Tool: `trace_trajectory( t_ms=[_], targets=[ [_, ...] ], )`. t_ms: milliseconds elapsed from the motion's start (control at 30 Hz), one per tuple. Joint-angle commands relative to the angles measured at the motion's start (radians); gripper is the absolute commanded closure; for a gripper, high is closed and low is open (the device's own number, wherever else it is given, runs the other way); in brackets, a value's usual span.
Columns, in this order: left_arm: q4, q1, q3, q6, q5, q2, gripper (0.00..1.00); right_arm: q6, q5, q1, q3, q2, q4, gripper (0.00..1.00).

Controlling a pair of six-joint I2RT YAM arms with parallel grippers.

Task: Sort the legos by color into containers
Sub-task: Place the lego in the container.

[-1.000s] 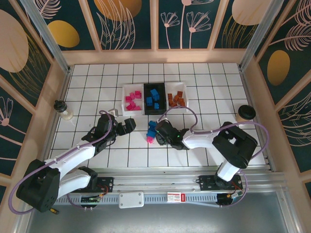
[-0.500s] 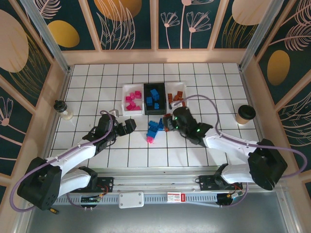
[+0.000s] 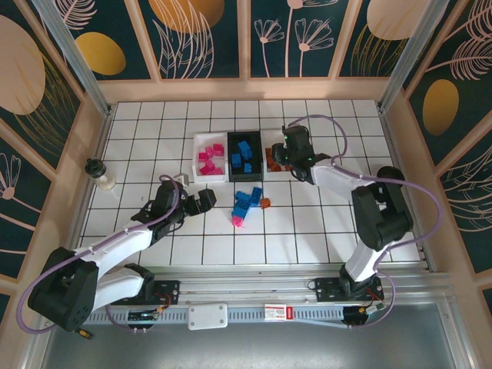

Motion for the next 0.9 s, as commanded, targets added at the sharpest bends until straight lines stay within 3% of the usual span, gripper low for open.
trace_trajectory(
  t_ms=[0, 67, 167, 400, 600, 867],
  targets=[
    [-0.002, -0.005, 0.017, 0.014, 0.003, -0.008, 0.01, -0.017, 0.016, -0.001, 0.078, 0.038, 0.002, 0.62],
    [-0.002, -0.005, 0.017, 0.016, 0.005, -0.008, 0.01, -0.014, 0.018, -0.004, 0.101, 0.051, -0.006, 0.50],
    [-0.005, -0.005, 0.017, 0.018, 0.005, -0.009, 0.01, -0.007, 0.009, 0.000, 0.106, 0.032, -0.005, 0.42],
    [-0.005, -0.005, 0.014, 0.020, 0.003, -0.013, 0.01, -0.013, 0.040, 0.068, -0.029, -0.137, 0.010, 0.40],
    [0.001, -0.005, 0.014, 0.021, 0.003, -0.008, 0.01, 0.005, 0.073, 0.206, -0.214, -0.292, 0.010, 0.38],
    [0.021, -0.004, 0.008, 0.027, 0.034, 0.003, 0.01, 0.071, 0.108, 0.339, -0.381, -0.360, -0.006, 0.38]
  ],
)
